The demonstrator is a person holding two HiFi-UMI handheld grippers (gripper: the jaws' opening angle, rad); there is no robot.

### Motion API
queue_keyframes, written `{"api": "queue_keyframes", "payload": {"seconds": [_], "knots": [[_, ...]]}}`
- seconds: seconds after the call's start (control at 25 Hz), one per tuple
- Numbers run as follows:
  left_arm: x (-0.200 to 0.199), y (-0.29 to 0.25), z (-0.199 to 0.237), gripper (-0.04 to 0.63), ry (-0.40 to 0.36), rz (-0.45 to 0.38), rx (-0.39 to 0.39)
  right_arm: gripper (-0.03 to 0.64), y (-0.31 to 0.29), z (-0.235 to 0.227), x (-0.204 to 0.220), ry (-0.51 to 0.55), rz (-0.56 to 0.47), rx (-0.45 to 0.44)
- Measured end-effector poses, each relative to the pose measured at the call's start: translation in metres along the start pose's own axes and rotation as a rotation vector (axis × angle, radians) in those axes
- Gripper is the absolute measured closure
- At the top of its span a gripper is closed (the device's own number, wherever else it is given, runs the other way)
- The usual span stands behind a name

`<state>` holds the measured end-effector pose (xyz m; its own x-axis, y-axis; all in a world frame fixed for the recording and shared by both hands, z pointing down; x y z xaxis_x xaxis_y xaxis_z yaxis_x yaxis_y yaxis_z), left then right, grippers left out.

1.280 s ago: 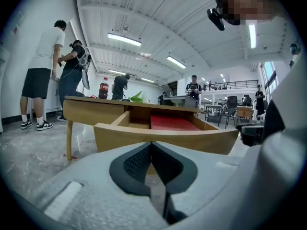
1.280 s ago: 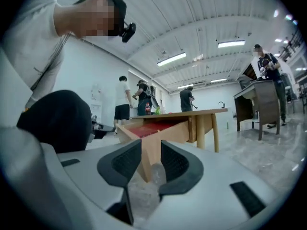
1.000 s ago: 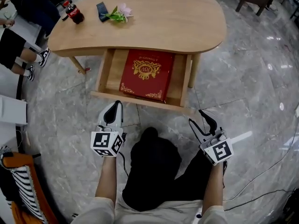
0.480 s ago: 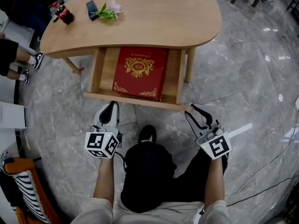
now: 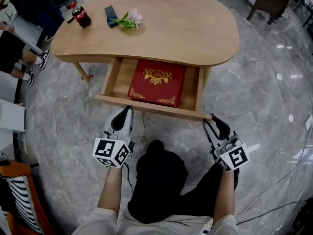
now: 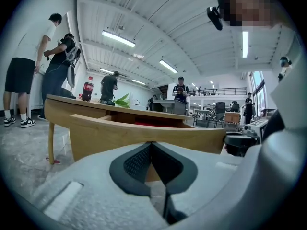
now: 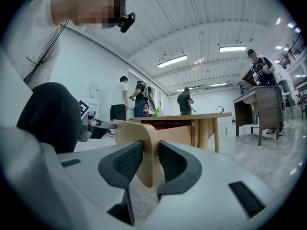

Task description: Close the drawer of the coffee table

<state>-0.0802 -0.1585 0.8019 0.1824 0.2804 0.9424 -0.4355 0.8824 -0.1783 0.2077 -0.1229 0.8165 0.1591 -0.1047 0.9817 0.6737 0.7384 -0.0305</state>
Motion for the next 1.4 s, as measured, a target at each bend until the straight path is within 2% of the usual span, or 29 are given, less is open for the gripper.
{"api": "queue_keyframes", "payload": {"seconds": [0.2,0.48,0.96,1.2,1.4], "knots": [[-0.011,-0.021,0.007,0.586,0.007,0.028,-0.015,0.502,-0.016,-0.014,-0.005,-0.007,0.012,0.011],[-0.021,-0.045,0.014,0.586,-0.001,0.058,0.037,0.502,-0.032,-0.033,-0.004,-0.005,0.028,0.008],[-0.034,-0.092,0.024,0.586,-0.046,0.067,0.112,0.494,-0.061,-0.073,0.002,-0.033,0.033,0.067],[-0.036,-0.107,0.028,0.586,-0.006,0.049,0.106,0.494,-0.072,-0.085,0.005,-0.027,0.05,0.088],[-0.042,-0.126,0.031,0.586,-0.022,0.056,0.091,0.492,-0.083,-0.1,0.006,-0.033,0.047,0.111]]}}
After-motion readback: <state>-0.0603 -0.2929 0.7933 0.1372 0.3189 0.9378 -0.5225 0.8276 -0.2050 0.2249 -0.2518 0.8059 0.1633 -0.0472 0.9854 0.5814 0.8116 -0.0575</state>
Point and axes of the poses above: the fingertips, and each gripper's own axes: y backward along the fingers, z to its left, x out of its underside, the point moved 3 cm from there along y, backward along the fingers, and after that the axes turned 10 degrees about y, right-handed, at the moved point
